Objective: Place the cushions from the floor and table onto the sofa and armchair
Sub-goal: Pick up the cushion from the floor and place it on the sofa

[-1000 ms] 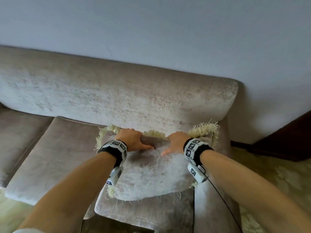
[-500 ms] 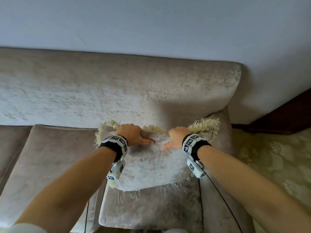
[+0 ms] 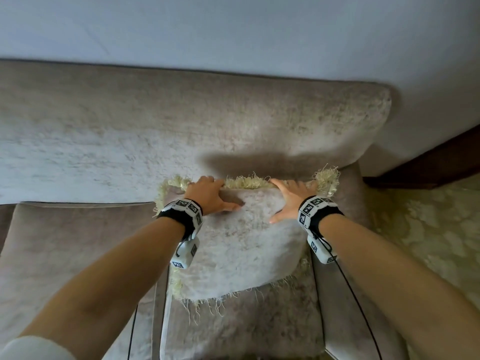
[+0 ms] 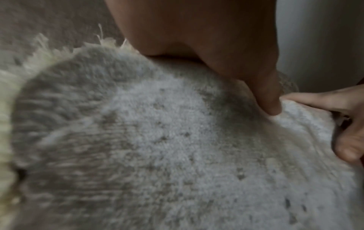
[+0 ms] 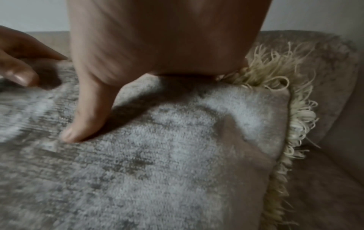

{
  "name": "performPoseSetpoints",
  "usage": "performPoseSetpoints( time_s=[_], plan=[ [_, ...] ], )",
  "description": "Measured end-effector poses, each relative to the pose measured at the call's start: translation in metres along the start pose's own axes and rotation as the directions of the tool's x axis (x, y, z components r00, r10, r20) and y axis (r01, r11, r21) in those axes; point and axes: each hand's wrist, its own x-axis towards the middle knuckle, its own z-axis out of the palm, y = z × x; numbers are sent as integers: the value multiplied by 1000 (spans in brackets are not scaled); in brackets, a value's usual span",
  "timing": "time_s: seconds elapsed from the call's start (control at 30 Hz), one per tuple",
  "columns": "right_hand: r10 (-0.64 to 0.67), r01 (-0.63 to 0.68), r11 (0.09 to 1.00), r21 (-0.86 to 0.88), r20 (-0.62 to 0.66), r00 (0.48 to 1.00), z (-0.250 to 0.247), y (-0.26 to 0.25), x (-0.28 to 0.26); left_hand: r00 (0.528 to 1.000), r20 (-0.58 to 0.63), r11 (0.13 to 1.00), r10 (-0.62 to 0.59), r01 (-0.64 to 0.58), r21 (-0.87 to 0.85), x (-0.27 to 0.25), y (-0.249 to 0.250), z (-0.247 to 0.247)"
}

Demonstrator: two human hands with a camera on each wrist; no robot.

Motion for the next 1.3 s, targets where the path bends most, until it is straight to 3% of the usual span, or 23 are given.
performPoseSetpoints(
  time_s=[0.23, 0.43, 0.77, 0.9, 1.07, 1.3],
  plan=[
    [4, -2, 997, -82, 27, 1000, -8, -15, 15, 987, 162, 1000, 2, 0, -13, 10, -26, 8],
    [42, -43, 996, -82, -18, 999, -5, -14, 15, 995, 97, 998, 31, -37, 57, 19, -27, 4],
    [226, -225, 971, 79, -8, 974, 6, 32, -3, 989, 38, 986, 142, -145, 82, 57, 29, -15],
    [194, -186, 977, 103, -74, 978, 4, 34, 5, 996, 56, 995, 62, -66, 72, 62, 23, -11],
    [145, -115, 983, 145, -217, 965, 2, 21, 16, 998, -42, 987, -38, 44, 156, 50, -7, -5],
    [148, -89, 963, 254, -225, 963, -15, 17, 2, 976, -187, 988, -111, 128, 86, 23, -6, -22]
  ],
)
